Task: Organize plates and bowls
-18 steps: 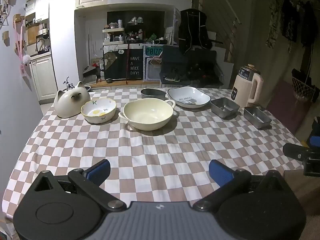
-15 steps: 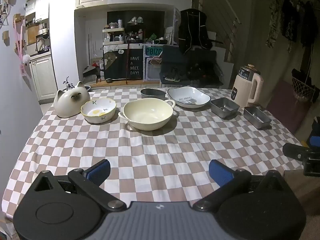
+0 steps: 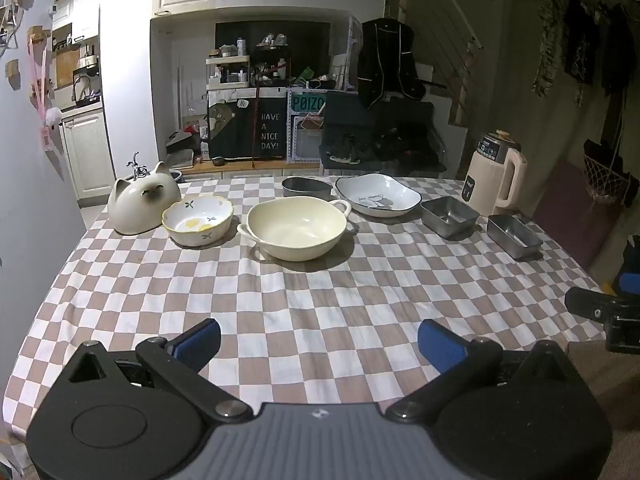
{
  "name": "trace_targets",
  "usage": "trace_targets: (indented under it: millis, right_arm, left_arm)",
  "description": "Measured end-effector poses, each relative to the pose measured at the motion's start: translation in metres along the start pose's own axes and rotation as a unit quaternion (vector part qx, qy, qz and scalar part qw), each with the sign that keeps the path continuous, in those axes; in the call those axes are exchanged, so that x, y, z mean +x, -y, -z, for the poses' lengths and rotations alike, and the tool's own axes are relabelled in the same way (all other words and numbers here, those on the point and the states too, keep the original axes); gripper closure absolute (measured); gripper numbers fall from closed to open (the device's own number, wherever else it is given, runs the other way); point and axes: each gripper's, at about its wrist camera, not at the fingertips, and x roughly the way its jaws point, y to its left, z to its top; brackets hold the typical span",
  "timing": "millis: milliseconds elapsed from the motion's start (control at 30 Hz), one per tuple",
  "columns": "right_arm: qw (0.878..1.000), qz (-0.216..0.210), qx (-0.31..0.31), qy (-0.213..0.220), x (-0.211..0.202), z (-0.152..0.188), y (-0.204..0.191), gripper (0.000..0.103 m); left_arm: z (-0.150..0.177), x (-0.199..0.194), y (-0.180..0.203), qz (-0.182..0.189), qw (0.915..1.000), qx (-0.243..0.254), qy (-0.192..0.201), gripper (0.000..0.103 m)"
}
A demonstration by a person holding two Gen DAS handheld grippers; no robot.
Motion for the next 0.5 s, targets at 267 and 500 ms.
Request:
trace_targets:
  millis: [267,500]
  right_arm:
    - [1.0,0.0,-0.001,0.0,-0.0002,-0.0001,-0.0008,0.0]
    - [1.0,0.0,-0.001,0.0,-0.0004,-0.0003,-0.0011,0.0]
  left_arm:
    - [0.0,-0.0001,0.0,0.0,1.0,-0.001,0.0,0.0]
    - [0.0,-0.0002,0.0,0.001,1.0,-0.002,0.001,0.0]
